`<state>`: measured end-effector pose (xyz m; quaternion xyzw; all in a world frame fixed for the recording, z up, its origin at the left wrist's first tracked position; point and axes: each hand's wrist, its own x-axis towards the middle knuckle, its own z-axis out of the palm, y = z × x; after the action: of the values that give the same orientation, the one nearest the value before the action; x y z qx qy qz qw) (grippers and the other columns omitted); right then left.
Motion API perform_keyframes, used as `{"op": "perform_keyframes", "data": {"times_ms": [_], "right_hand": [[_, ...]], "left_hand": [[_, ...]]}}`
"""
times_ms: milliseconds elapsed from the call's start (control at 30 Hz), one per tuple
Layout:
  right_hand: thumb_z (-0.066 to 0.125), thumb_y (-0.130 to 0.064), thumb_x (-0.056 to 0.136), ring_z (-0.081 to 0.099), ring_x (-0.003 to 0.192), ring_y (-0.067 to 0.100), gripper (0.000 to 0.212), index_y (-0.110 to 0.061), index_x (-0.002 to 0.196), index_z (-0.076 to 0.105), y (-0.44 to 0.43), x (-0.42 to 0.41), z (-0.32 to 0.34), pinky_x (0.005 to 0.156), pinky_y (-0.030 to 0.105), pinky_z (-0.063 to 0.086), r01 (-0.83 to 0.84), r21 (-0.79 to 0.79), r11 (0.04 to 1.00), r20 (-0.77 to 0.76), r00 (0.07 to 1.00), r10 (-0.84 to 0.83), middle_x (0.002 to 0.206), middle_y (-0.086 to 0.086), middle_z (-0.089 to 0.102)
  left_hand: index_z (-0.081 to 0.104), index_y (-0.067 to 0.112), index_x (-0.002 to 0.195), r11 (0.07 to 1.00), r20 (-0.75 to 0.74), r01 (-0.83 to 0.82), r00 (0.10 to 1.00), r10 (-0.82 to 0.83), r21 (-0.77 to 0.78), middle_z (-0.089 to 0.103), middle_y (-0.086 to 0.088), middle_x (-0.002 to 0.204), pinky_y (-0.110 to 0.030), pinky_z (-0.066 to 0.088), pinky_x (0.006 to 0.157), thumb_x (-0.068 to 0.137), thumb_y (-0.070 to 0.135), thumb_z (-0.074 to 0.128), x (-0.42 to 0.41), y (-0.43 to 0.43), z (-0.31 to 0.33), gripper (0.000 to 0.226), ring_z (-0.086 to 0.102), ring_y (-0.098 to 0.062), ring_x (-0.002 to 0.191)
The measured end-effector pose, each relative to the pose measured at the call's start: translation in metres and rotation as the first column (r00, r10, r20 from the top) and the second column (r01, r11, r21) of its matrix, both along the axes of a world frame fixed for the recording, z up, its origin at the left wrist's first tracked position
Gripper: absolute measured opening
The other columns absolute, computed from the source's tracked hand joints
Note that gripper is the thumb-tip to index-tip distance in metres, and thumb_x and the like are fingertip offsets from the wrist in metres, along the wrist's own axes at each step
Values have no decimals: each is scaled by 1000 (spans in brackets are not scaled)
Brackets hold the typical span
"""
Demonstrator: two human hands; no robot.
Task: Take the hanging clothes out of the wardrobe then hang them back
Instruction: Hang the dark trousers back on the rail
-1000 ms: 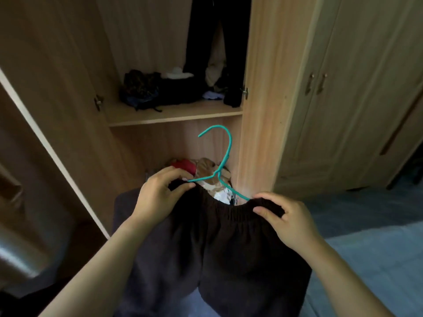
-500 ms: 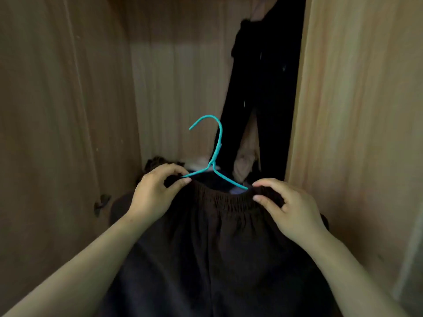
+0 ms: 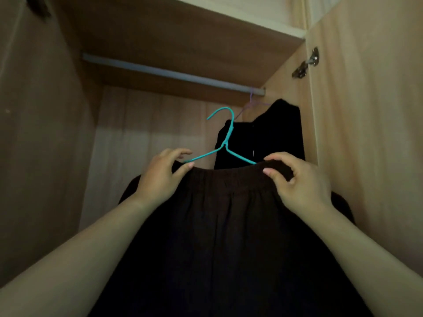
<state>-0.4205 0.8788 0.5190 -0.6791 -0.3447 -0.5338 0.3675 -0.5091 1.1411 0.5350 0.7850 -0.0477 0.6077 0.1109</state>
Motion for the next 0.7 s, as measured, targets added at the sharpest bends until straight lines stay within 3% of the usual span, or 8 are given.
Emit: {"op": "perform_keyframes", "data": {"times_ms": [133,300,400,467,700], "right_hand": [[59,-41,87,44,55,-3,19,-39,105,61,30,40,35,49,18,31,132,10,991,47,990,-132,69,-21,48],[55,-42,89,47,70,5,22,-40,111,59,52,93,81,49,21,28,259,26,965,92,961,-260,79,-18,48],[56,-41,89,57,78,12,23,-39,112,59,64,124,112,50,22,32,279,65,958,120,951,-285,83,-15,56],[57,-40,89,61,84,16,23,-39,112,59,70,144,134,58,26,40,271,101,957,124,951,-283,92,-10,65],[52,-38,92,58,98,18,23,-39,114,57,96,194,208,63,27,36,278,174,945,119,946,-301,105,-7,65]], "left_hand": [[52,25,132,999,83,-31,996,34,-37,52,-4,131,-38,36,105,85,60,33,49,35,3,61,45,-22,125],[36,41,140,993,-38,-12,999,8,-114,26,5,154,-47,22,115,80,79,22,115,57,1,72,21,-15,141],[25,47,142,994,-33,-44,999,41,-103,12,7,158,-51,16,116,72,80,14,157,63,21,78,8,-15,145],[22,47,143,993,-21,-53,998,51,-105,9,7,158,-51,13,116,79,80,14,182,64,41,72,5,-15,145],[23,50,142,992,42,30,999,-25,-123,14,7,157,-50,19,115,74,84,14,260,74,107,77,12,-15,144]]}}
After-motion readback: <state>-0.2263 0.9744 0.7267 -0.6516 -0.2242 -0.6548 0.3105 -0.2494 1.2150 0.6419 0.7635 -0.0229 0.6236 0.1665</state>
